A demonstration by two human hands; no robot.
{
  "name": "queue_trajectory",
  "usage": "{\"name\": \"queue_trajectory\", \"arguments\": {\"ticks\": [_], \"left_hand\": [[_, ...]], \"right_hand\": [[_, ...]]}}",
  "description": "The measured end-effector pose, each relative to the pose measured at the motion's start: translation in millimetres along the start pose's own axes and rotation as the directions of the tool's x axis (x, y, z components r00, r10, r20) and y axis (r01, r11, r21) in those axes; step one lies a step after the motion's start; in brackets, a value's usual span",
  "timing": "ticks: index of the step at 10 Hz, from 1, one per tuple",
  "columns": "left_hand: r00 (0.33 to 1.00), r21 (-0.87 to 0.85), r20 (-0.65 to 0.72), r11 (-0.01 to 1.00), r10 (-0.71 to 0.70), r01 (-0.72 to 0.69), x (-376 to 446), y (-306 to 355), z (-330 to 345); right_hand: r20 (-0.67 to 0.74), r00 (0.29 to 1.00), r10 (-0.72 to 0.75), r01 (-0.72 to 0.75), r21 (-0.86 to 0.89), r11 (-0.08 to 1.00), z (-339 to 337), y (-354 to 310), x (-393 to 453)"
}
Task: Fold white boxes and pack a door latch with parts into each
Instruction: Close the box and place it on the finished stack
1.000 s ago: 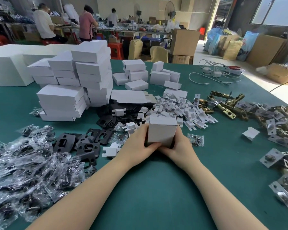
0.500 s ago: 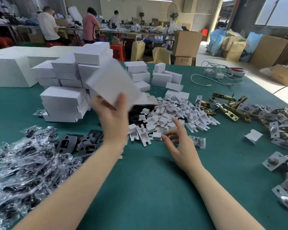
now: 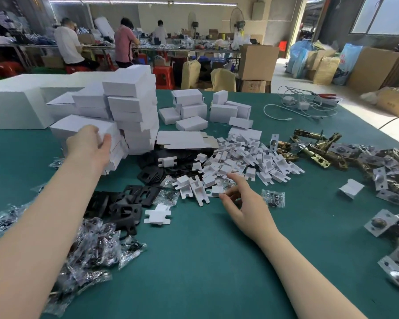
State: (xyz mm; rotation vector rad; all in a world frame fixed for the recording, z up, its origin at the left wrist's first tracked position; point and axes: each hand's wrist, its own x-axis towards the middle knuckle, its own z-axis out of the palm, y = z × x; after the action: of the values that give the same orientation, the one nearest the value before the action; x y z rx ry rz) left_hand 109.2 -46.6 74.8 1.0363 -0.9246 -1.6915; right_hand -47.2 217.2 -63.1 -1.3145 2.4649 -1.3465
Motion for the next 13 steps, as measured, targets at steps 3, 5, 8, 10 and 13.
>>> {"name": "queue_trajectory", "arguments": {"ticks": [3, 5, 8, 10, 13], "left_hand": [[0.979, 0.2, -0.189, 0.979, 0.071, -0.032, 31.4, -17.6, 4.6], [0.93, 0.338, -0.312, 0.937, 0.196, -0.084, 27.4, -30.8, 13.6], [-0.019, 0.315, 0.777, -0.415, 0.629, -0.854, -3.5, -95.9, 76.9], [0.404, 0.391, 0.899, -0.721, 0.168, -0.571, 50.2, -111.8, 82.2], [0.535, 0.384, 0.842, -0.766, 0.061, -0.516, 49.0, -109.3, 61.4]], "right_hand": [[0.034, 0.999, 0.006, -0.005, -0.02, 1.0, -1.0, -3.4, 0.2], [0.04, 0.999, -0.008, 0.01, -0.048, 0.999, -0.2, -2.9, 0.6], [0.047, 0.998, -0.046, 0.052, -0.14, 0.989, 2.2, -1.6, 3.4], [0.035, 0.998, -0.057, 0.061, -0.127, 0.99, 3.4, 1.4, 4.5], [0.052, 0.996, -0.066, 0.075, -0.175, 0.982, 3.9, -0.3, 6.1]]}}
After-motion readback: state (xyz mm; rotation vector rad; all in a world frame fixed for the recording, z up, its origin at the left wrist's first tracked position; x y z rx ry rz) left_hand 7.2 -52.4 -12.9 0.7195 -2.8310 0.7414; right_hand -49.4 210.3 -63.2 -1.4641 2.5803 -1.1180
